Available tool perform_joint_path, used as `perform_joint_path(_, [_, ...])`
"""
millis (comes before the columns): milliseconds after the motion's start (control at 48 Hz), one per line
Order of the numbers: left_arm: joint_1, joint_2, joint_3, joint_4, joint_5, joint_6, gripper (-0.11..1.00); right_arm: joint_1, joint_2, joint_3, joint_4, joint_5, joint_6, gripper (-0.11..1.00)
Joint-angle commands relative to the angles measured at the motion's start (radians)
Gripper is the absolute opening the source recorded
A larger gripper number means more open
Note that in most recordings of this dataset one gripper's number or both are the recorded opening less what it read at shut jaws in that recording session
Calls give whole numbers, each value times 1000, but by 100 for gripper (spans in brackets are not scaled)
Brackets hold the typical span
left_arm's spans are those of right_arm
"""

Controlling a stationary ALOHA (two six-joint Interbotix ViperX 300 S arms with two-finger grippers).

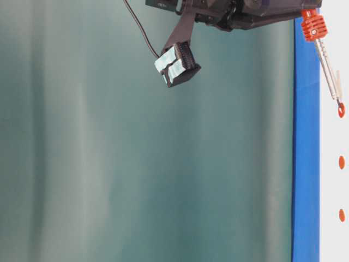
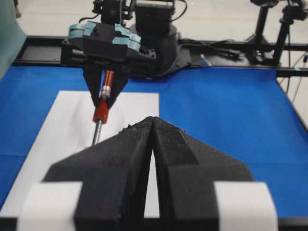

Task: Touch the tip of the soldering iron to the mark.
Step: 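Lift the iron and carry it back toward the table front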

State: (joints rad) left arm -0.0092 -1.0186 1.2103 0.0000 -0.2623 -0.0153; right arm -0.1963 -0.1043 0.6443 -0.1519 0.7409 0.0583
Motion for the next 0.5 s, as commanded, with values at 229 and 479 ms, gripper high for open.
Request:
perform_joint_path(229, [2,5,-14,2,-8,-2,0,0,-46,-54,2,83,0,6])
perform_joint_path(479, [2,5,-14,3,-8,-2,0,2,-133,-94,-3,141,-2,6])
